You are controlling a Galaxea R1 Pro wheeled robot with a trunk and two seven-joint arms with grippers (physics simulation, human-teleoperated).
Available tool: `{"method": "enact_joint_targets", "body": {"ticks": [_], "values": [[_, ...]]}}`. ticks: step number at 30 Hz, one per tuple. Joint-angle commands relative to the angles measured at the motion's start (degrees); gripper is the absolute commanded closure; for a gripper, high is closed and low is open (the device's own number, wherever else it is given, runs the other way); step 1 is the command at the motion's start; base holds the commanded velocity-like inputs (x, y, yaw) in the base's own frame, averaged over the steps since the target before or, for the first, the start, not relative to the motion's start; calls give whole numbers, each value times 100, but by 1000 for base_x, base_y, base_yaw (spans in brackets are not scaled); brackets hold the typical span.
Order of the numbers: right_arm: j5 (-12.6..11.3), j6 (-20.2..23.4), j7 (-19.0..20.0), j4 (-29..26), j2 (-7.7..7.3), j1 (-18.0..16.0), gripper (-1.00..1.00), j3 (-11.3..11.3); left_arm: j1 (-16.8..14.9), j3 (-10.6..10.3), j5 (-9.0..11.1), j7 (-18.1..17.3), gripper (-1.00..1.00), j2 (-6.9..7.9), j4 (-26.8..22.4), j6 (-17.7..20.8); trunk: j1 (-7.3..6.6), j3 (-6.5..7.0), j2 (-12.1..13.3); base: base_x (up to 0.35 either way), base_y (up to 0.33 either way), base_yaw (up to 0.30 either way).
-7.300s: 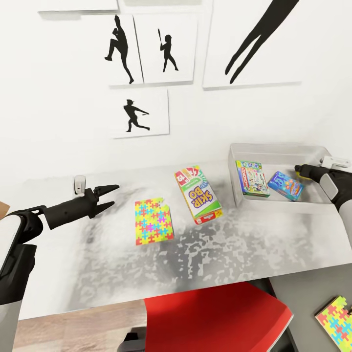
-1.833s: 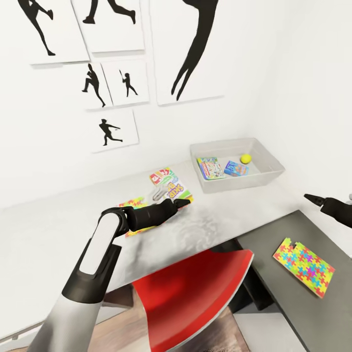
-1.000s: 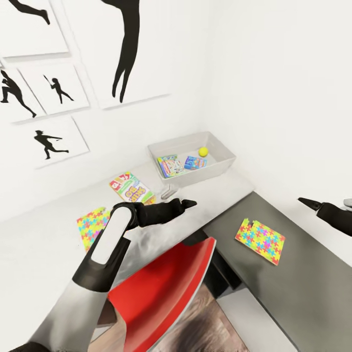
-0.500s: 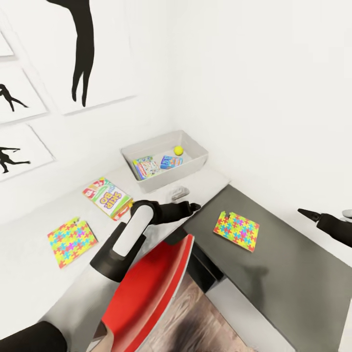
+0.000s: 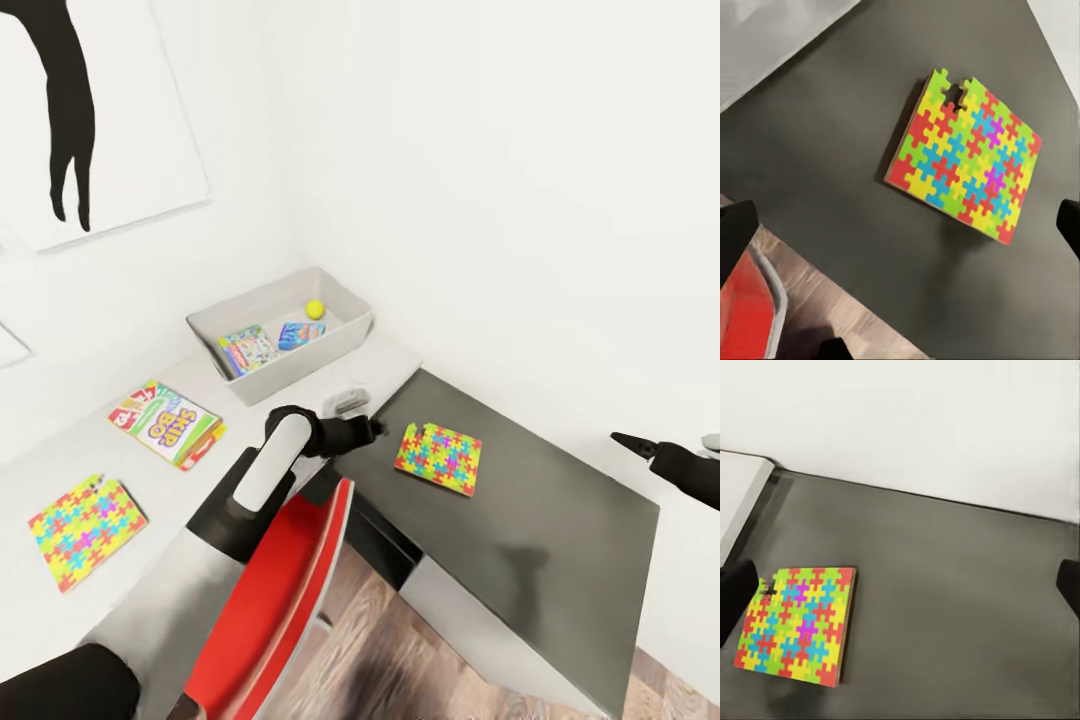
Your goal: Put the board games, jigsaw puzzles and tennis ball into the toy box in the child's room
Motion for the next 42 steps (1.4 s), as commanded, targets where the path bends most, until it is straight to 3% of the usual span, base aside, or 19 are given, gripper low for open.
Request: {"method": "enact_joint_targets", "body": {"ticks": [1,4,9,16,21,24,34,38,41,42], "values": [[54,29,62,-1,-36,-5,-100,-11,-217,42,79,112,-100,-18,236,-3,2,-9,-9,0,0,-297],[52,29,66,-1,-104,-2,-100,-14,-647,45,98,105,-100,-75,668,-3,2,-9,-9,0,0,-297],[-66,29,66,-1,-159,0,-100,-18,-1086,-52,115,45,-100,-141,967,-4,2,-9,-9,0,0,-297],[-100,29,67,-1,-166,0,-100,-19,-1170,-55,93,-39,-100,-108,1131,-29,2,-9,-9,0,0,-297],[-104,29,68,-1,-167,0,-100,-22,-1506,-18,56,-152,-100,-69,2007,-11,2,-9,-9,0,0,-297],[-104,29,68,-1,-167,0,-100,-20,-1594,-26,38,-201,-100,-61,2276,-4,2,-9,-9,0,0,-297],[-100,29,61,-1,-167,8,-100,-19,-1642,-48,21,-245,-100,-5,2471,-69,2,-9,-9,0,0,-123],[-97,29,65,-1,-167,107,-100,-14,-1670,-38,-256,-346,-100,137,2600,-106,2,-9,-9,0,0,-5],[-94,29,117,-1,-167,188,-100,23,-1681,-34,-686,-568,-100,184,2673,-112,2,-9,-9,0,0,-2],[-92,29,171,-1,-167,207,-100,31,-1683,-23,-947,-699,-100,192,2705,-119,2,-9,-9,0,0,0]]}}
